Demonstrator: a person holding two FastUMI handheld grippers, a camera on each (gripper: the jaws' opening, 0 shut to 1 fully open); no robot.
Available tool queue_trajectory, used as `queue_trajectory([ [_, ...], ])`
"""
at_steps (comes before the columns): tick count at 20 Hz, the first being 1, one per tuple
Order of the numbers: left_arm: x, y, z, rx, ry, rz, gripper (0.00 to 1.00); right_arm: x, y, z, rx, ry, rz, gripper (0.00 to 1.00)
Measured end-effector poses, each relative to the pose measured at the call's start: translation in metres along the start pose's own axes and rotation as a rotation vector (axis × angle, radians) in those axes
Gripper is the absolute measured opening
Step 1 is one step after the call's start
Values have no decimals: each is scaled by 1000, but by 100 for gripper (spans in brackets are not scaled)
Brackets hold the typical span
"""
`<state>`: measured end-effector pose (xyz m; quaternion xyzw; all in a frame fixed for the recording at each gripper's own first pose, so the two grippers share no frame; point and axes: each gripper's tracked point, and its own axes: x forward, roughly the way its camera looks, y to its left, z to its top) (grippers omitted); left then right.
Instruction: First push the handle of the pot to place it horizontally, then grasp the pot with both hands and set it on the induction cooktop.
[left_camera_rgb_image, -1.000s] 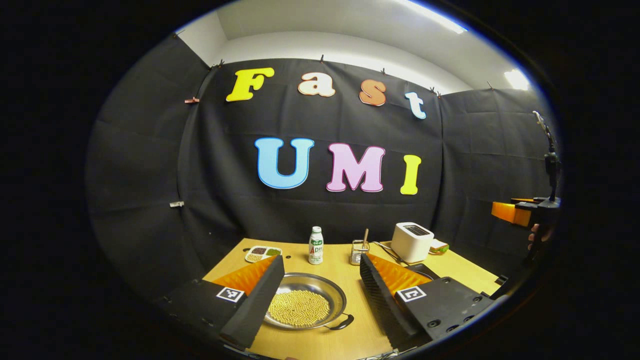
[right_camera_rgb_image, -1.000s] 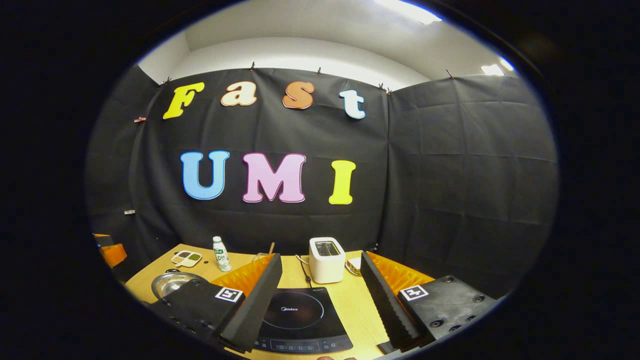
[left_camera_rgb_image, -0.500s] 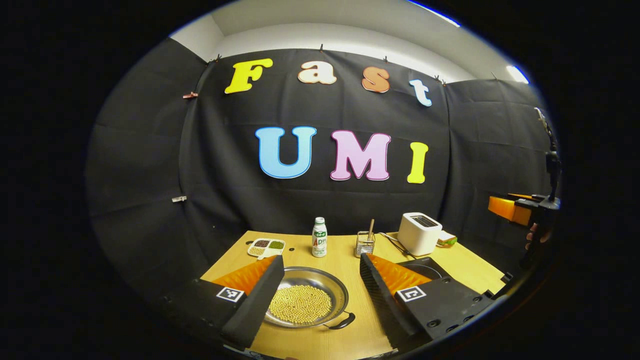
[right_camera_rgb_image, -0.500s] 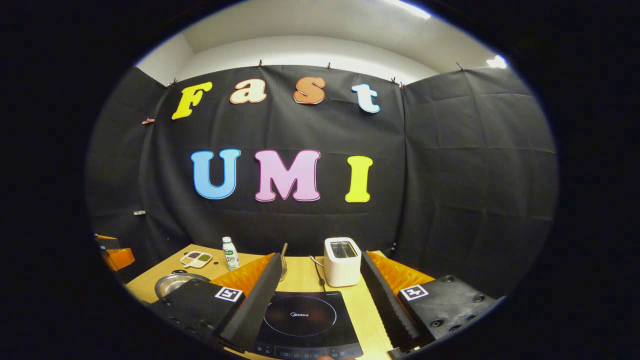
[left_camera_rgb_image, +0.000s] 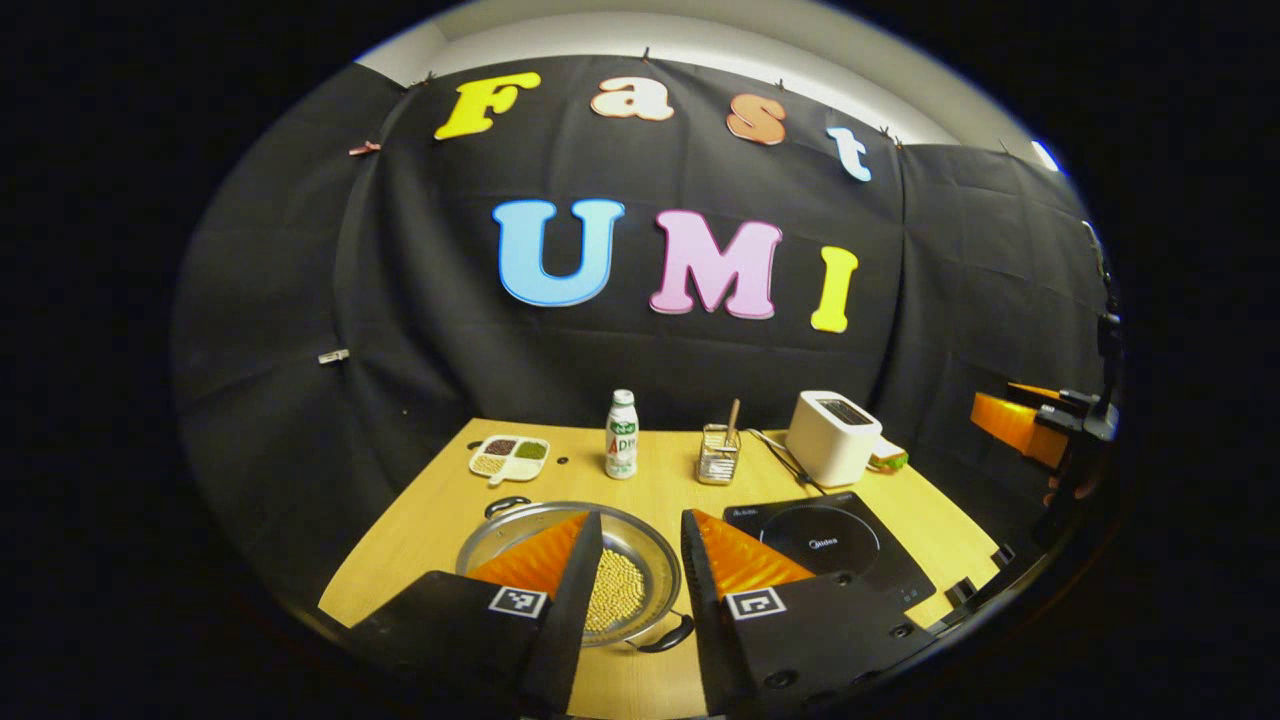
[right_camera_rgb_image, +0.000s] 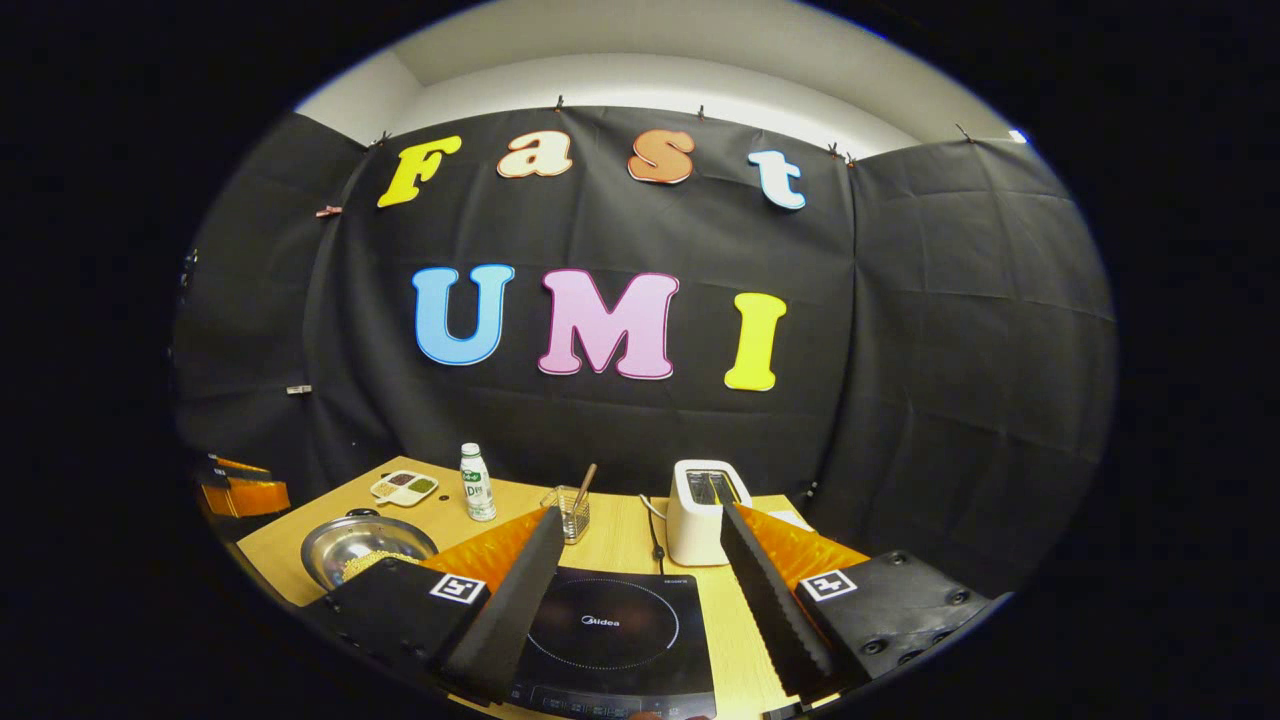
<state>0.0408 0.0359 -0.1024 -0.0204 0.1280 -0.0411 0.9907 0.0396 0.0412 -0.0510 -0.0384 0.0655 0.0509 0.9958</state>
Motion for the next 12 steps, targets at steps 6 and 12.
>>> queue_trajectory([
  [6, 11, -12, -49, 41, 164, -92, 20, 8, -2, -8, 3, 22, -1, 98],
  [12, 21, 11, -121, 49, 368, -57, 5, 13, -8, -17, 24, 50, -16, 98],
])
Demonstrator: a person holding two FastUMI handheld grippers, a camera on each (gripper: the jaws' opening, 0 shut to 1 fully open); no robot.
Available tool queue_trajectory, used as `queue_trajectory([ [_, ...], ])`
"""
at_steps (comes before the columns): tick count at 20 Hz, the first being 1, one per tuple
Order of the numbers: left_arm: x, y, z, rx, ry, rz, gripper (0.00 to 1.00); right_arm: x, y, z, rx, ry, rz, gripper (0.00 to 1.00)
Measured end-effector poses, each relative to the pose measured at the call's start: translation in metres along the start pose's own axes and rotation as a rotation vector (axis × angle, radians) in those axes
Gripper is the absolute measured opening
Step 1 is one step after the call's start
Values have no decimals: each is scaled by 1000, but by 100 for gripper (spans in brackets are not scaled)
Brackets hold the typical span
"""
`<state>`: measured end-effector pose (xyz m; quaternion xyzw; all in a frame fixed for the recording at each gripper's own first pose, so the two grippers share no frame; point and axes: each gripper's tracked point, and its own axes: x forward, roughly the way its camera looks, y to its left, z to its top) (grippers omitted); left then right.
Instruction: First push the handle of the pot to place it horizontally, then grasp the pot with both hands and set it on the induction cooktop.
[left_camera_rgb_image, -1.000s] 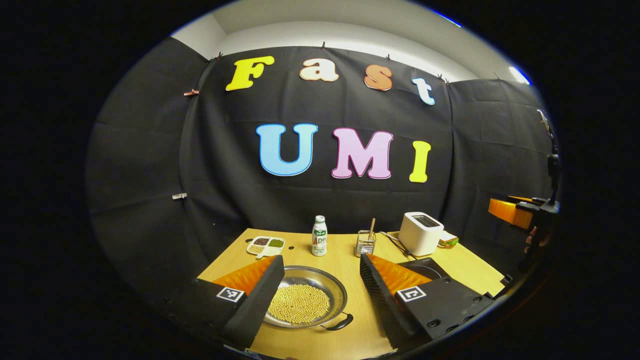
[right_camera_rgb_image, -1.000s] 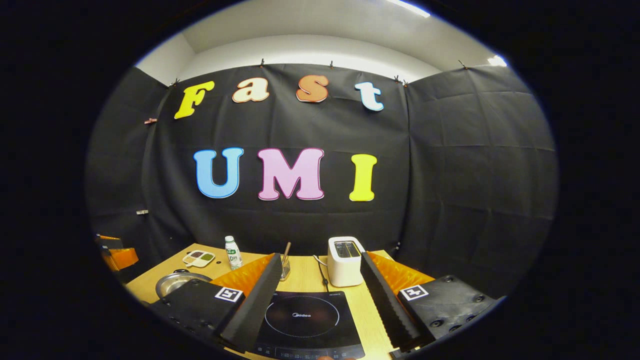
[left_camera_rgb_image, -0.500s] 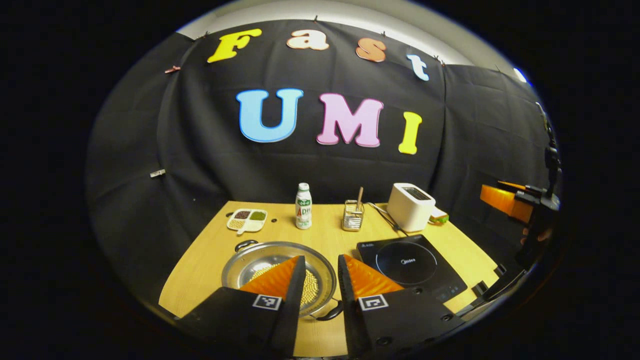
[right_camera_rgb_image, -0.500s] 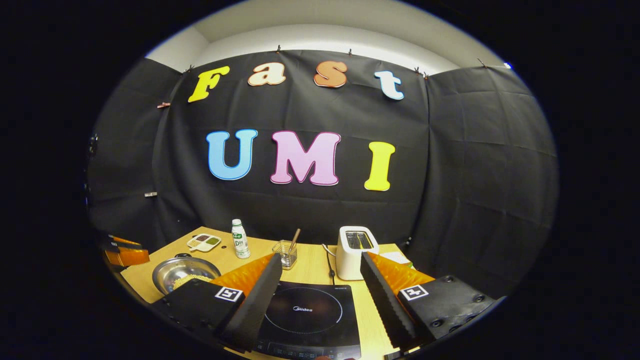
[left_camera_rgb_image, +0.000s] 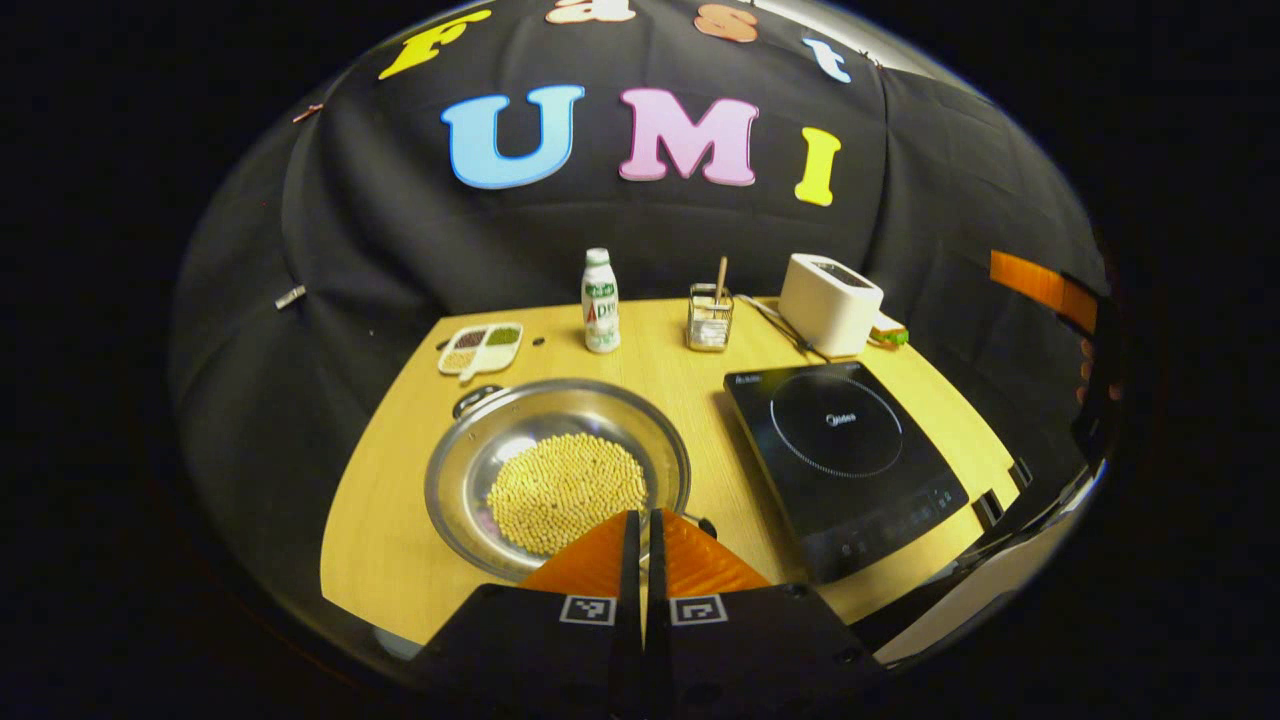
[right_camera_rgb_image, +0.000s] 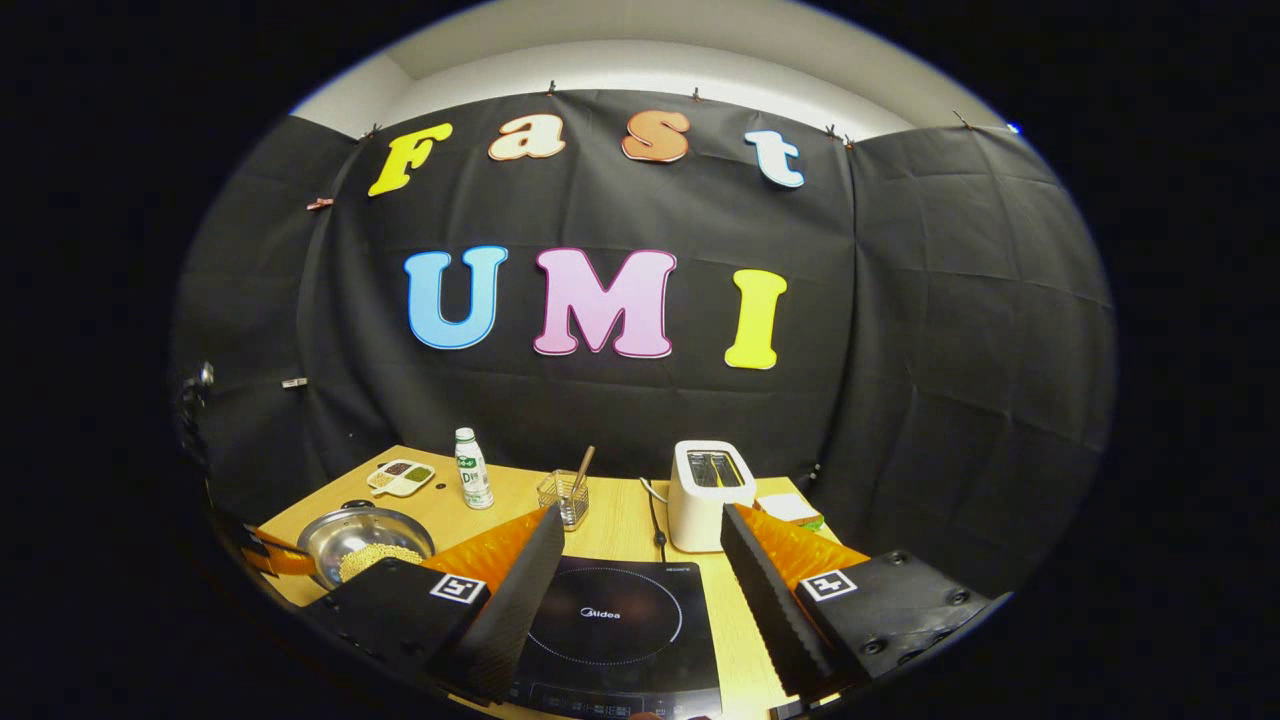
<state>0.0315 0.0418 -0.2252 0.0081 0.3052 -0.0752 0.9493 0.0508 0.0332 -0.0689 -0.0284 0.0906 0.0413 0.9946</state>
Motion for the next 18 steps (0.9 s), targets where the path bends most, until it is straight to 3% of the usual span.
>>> queue_trajectory([
  [6, 15, 4, -74, 99, 216, -63, 5, 3, -13, -8, 22, 19, -29, 98],
  [9, 29, 12, -96, 200, 283, -41, 5, 1, -23, -13, 19, 29, -46, 98],
  [14, 49, 1, -104, 300, 299, -61, 5, -2, -38, -15, 24, 34, -74, 98],
  [18, 61, -8, -93, 284, 278, -79, 5, -5, -43, -20, 24, 49, -79, 98],
])
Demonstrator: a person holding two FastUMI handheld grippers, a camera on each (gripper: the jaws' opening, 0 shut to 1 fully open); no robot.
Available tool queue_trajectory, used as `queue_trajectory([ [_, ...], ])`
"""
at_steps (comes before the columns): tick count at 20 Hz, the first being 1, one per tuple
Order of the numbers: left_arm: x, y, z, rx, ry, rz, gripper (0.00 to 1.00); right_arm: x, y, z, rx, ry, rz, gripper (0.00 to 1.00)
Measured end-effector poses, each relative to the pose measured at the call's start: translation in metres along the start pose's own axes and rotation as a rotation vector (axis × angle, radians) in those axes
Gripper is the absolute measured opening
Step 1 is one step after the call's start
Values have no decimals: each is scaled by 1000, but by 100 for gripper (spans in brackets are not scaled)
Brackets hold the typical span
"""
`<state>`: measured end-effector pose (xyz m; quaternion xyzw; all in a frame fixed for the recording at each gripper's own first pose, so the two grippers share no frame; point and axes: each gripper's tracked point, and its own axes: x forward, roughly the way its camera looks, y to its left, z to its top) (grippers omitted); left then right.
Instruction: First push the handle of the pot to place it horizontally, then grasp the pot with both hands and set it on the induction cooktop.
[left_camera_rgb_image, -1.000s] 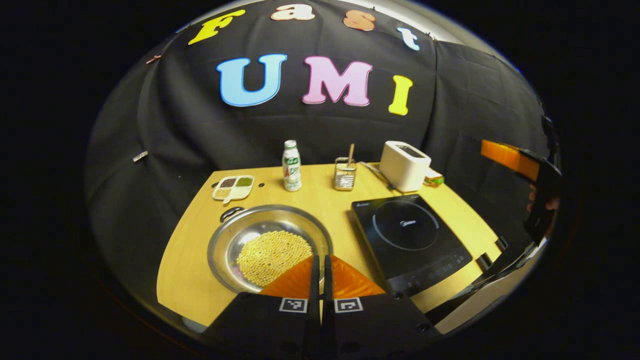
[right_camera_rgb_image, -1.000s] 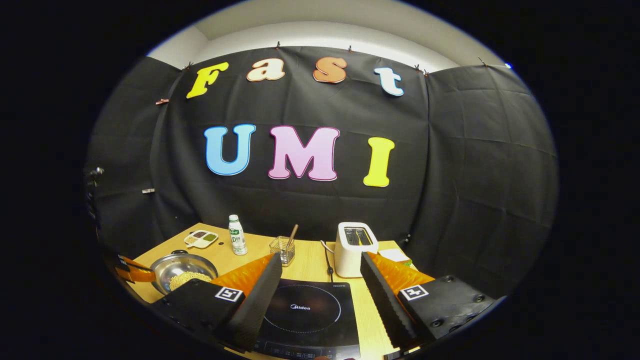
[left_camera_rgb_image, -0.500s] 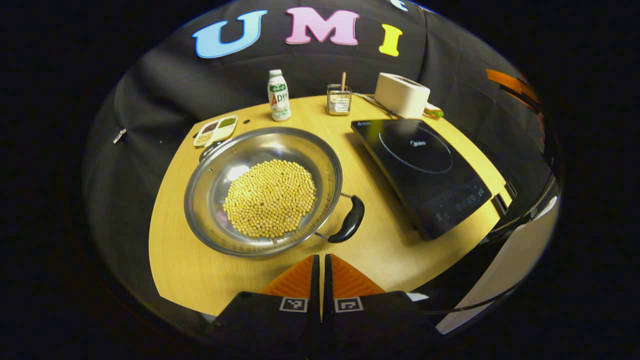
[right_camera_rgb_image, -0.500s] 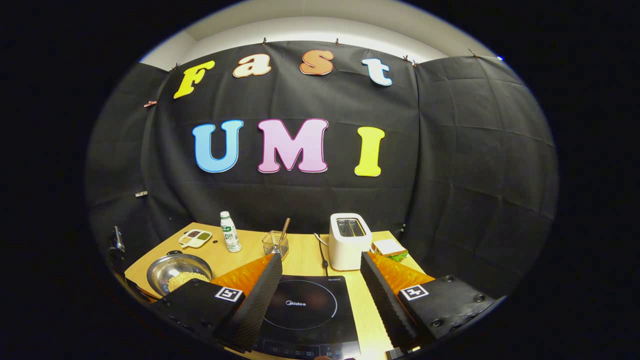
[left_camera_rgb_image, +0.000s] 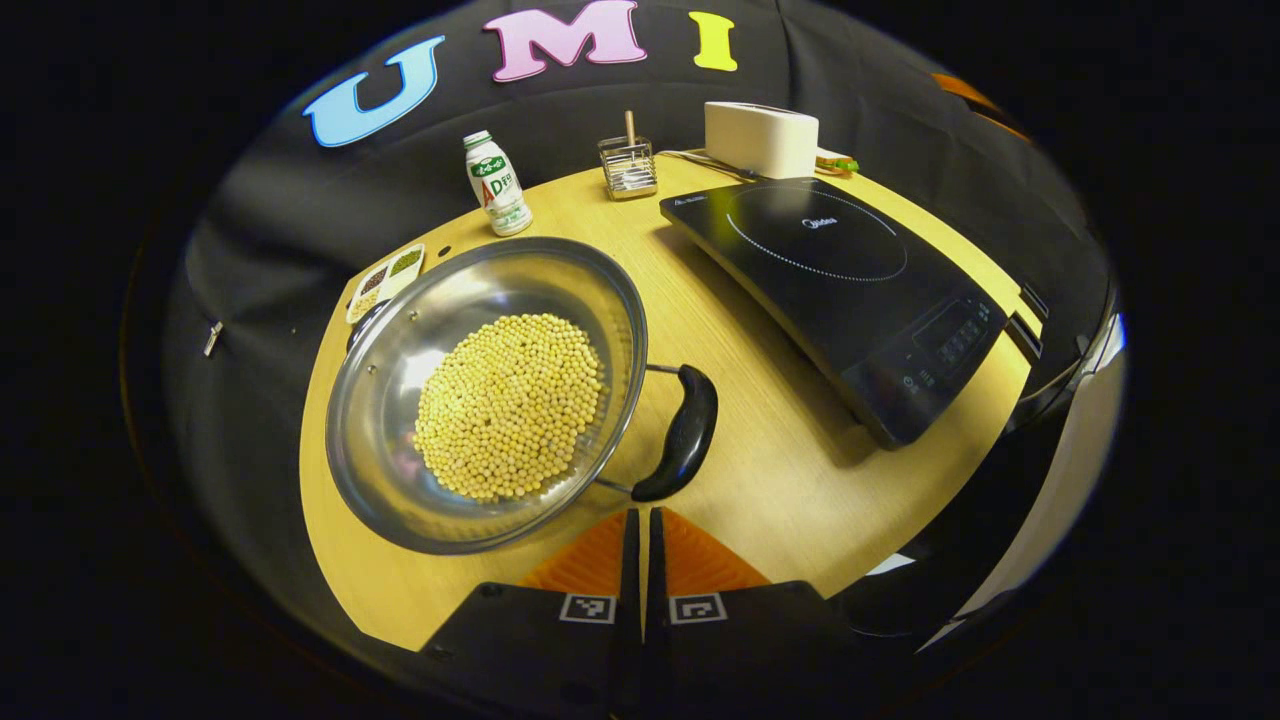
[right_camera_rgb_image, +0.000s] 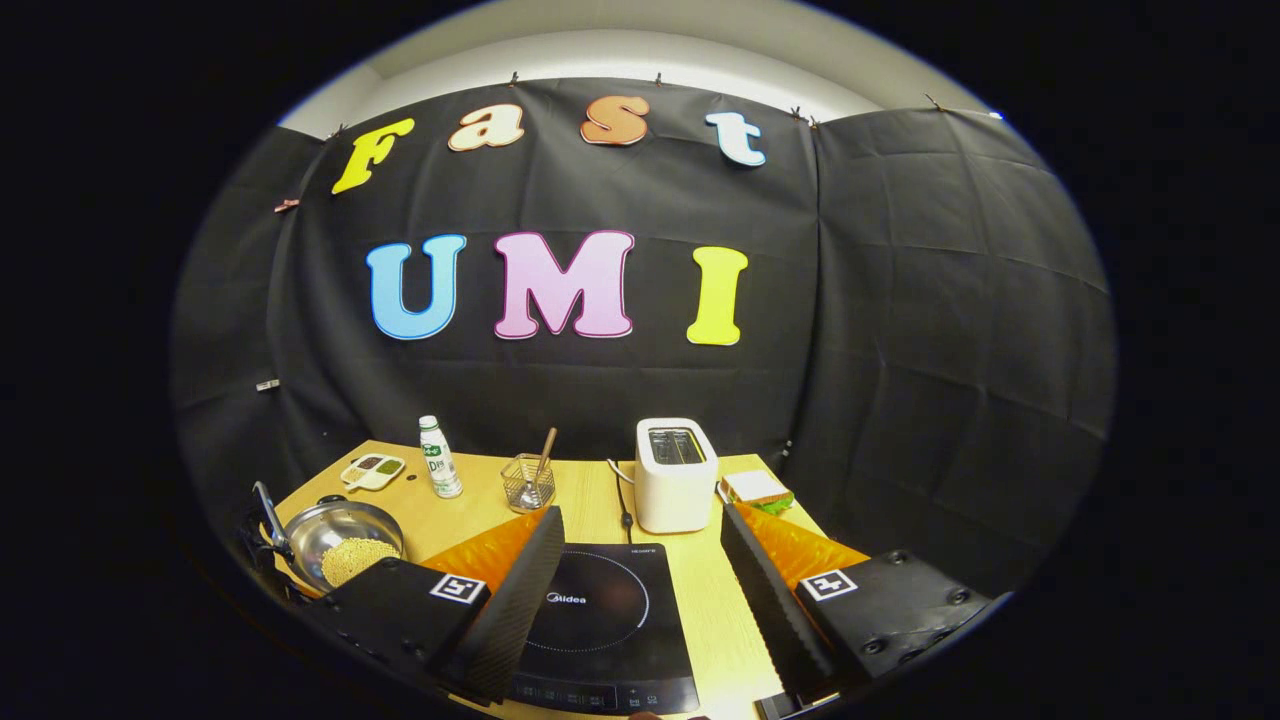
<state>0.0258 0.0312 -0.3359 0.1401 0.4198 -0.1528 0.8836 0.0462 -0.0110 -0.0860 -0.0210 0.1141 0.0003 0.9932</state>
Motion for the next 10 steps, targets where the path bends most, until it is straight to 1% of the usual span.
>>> queue_trajectory([
  [5, 5, -4, 10, -32, -3, -22, 5, -1, -6, 1, 9, 2, -10, 98],
  [8, 7, -8, 17, -63, -10, -35, 5, -1, -5, -1, 3, 6, -4, 98],
  [10, 11, -14, 23, -63, -16, -49, 5, -1, -5, -1, 3, 11, 1, 98],
])
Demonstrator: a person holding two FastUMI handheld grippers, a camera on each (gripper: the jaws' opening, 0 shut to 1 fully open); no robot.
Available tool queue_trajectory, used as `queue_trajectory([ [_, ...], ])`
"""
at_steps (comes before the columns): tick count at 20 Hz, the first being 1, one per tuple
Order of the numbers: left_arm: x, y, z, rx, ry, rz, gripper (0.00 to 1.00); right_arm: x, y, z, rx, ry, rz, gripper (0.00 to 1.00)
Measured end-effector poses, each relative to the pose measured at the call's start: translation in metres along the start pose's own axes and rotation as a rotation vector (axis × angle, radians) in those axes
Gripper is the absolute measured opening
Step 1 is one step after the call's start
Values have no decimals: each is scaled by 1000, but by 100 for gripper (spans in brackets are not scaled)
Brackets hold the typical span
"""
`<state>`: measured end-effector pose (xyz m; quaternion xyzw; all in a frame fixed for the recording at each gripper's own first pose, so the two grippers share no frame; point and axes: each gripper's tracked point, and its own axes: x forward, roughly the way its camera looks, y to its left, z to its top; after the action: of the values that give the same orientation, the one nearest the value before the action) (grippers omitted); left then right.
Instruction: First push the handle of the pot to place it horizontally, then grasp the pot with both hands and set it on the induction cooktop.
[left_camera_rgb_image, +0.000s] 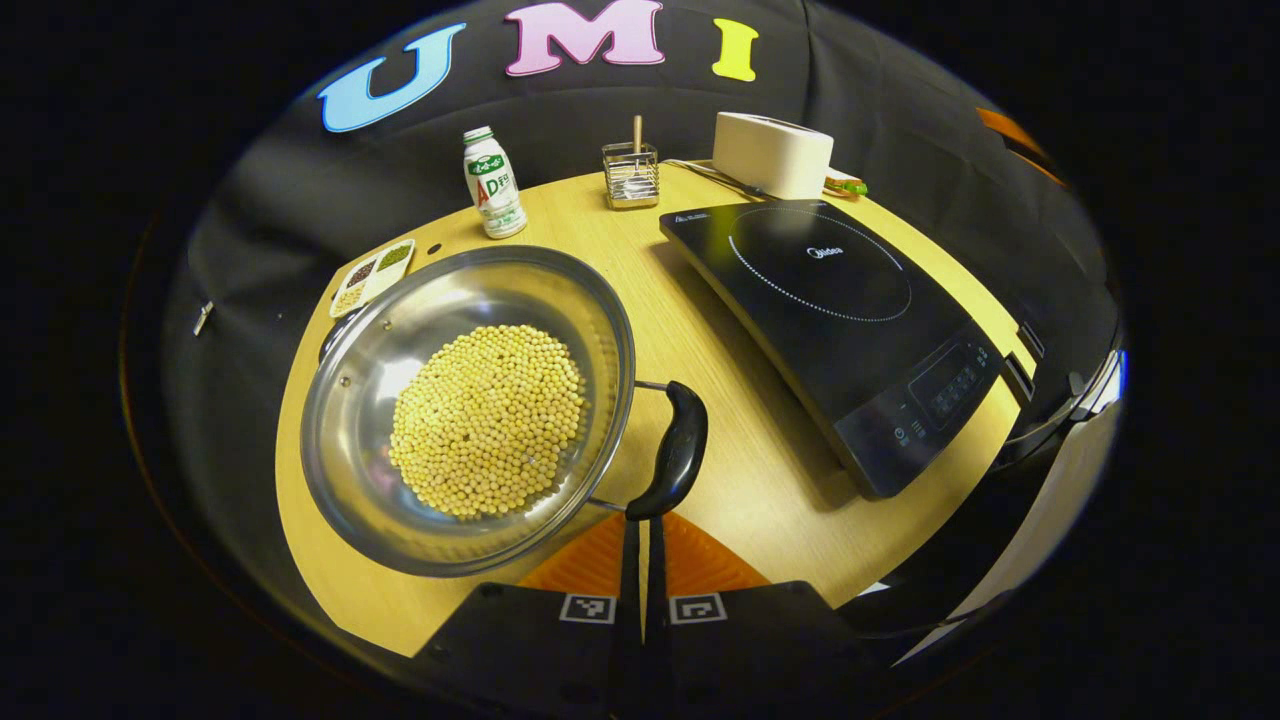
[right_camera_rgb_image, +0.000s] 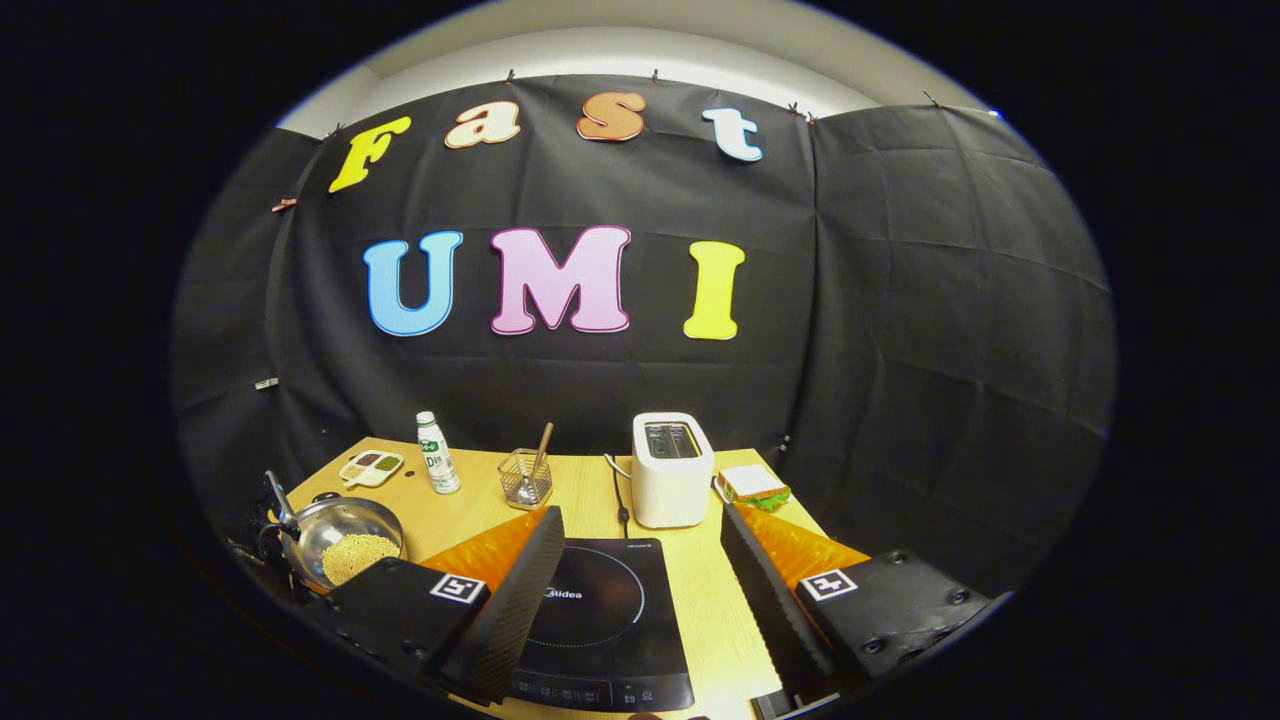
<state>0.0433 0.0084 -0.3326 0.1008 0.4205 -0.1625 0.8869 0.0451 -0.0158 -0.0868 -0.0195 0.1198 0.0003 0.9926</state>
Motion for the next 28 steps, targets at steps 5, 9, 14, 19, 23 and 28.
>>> queue_trajectory([
  [5, 13, -11, 21, 17, -14, -18, 5, 1, -6, -3, 4, 21, -4, 98],
  [9, 21, -12, 39, -7, -34, -19, 5, 2, -13, -3, 2, 19, -16, 98],
  [14, 35, -12, 65, -78, -64, 16, 5, 5, -22, -4, 11, 18, -14, 98],
  [19, 46, -13, 91, -249, -112, 66, 5, 16, -31, -8, 30, 35, 4, 98],
  [23, 48, -10, 113, -306, -170, 97, 5, 35, -31, -2, 17, 34, 58, 98],
  [28, 55, -4, 121, -335, -167, 178, 5, 61, -18, -11, 14, 68, 176, 98],
])
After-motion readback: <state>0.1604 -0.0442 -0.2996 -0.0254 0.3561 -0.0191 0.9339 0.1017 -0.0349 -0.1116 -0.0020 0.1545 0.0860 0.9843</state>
